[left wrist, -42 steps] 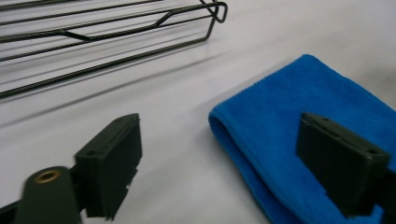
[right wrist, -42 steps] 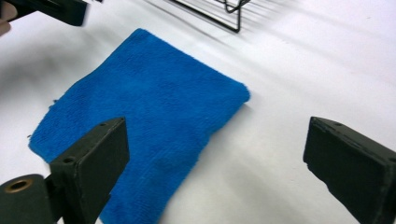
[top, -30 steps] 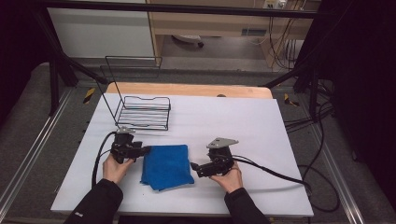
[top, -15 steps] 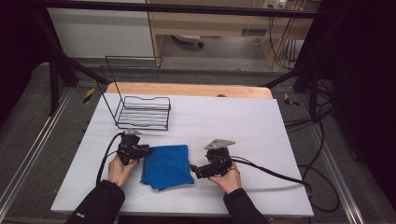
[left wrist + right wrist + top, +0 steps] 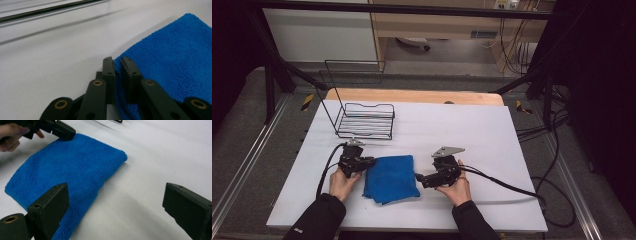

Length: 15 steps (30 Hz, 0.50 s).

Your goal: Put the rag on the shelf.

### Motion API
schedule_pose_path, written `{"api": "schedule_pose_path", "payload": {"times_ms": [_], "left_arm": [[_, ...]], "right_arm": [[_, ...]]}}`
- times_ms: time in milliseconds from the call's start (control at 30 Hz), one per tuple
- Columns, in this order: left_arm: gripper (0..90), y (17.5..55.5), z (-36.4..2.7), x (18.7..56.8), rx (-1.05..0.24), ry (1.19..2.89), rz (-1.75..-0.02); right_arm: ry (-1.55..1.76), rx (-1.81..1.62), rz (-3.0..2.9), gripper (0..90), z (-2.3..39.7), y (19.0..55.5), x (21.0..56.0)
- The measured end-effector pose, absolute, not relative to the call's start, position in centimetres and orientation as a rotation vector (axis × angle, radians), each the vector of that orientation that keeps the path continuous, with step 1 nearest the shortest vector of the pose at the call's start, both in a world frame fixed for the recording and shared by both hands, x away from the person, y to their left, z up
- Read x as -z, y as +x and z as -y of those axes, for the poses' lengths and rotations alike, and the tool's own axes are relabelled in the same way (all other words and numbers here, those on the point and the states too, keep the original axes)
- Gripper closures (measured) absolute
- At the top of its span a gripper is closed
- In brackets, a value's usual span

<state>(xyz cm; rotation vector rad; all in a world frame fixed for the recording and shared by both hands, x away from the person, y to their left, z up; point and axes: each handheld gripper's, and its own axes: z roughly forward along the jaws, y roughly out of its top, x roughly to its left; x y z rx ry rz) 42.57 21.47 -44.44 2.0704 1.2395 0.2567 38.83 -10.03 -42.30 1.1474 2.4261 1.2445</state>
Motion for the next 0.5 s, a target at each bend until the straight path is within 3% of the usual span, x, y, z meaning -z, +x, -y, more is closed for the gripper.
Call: {"api": "schedule_pose_path", "payload": {"times_ms": [200, 500], "left_arm": [[81.1, 42.5, -21.5, 44.5, -0.263, 2.070, -1.232], [81.2, 42.5, -21.5, 44.5, -0.274, 2.081, -1.213]], "right_arm": [[1.189, -1.313, -2.373, 12.2, 8.5, 40.0, 41.4], [1.279, -1.252, -2.371, 36.0, 6.0, 43.1, 42.9]]}}
